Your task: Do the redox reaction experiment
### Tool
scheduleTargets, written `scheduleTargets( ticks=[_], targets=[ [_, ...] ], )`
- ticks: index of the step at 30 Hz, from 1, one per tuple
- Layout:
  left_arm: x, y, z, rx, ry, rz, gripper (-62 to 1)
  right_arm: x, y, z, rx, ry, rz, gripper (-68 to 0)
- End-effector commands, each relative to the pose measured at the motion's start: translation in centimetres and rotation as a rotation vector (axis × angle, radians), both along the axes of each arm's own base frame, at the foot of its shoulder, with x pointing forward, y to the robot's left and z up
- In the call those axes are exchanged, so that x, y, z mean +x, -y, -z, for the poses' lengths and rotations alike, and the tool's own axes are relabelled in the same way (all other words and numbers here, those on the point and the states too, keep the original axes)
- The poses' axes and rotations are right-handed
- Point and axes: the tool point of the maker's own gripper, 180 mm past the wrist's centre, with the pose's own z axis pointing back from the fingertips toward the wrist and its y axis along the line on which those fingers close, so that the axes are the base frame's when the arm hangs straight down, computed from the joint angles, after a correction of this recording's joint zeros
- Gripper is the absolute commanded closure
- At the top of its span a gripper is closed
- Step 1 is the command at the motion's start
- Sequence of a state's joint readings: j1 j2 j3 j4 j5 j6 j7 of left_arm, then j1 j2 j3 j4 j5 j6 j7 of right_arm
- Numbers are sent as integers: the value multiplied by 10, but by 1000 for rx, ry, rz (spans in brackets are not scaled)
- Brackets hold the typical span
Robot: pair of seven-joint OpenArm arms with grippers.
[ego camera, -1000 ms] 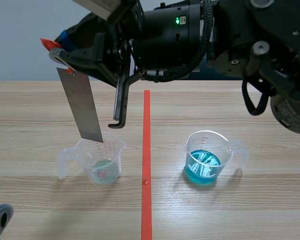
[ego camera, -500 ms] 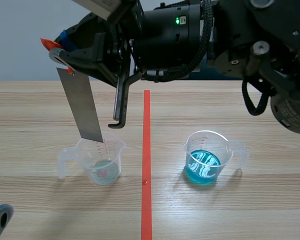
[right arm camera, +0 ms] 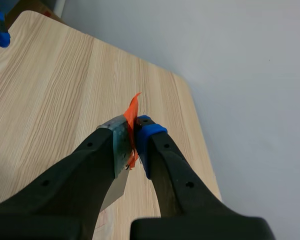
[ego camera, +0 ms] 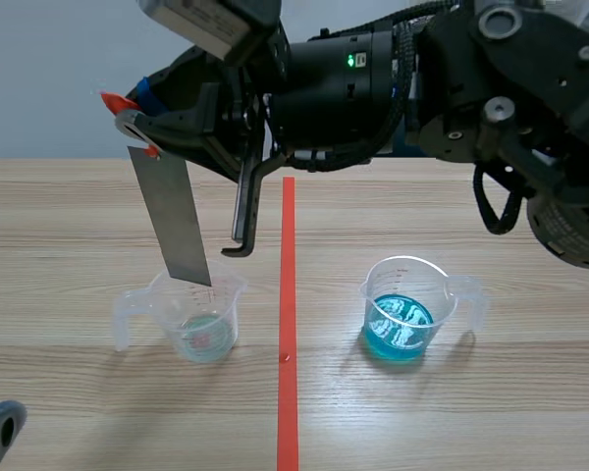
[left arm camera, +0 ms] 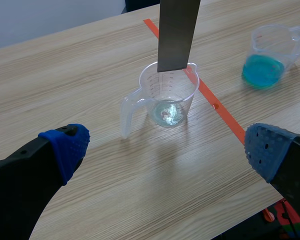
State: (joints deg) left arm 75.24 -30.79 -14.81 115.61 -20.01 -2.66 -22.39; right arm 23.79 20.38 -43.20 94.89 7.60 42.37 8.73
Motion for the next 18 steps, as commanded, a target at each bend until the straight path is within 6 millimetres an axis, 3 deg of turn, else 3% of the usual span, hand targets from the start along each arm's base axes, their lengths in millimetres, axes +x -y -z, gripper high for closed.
scheduleTargets(
  ticks=[1,18],
  targets=[
    [2,2,-6,-16,20,-3,-623,-1,-5,-7,32,-8,-24,-8],
    [2,2,-6,-16,20,-3,-623,13,-20,57,-46,-60,-29,-8]
  ],
)
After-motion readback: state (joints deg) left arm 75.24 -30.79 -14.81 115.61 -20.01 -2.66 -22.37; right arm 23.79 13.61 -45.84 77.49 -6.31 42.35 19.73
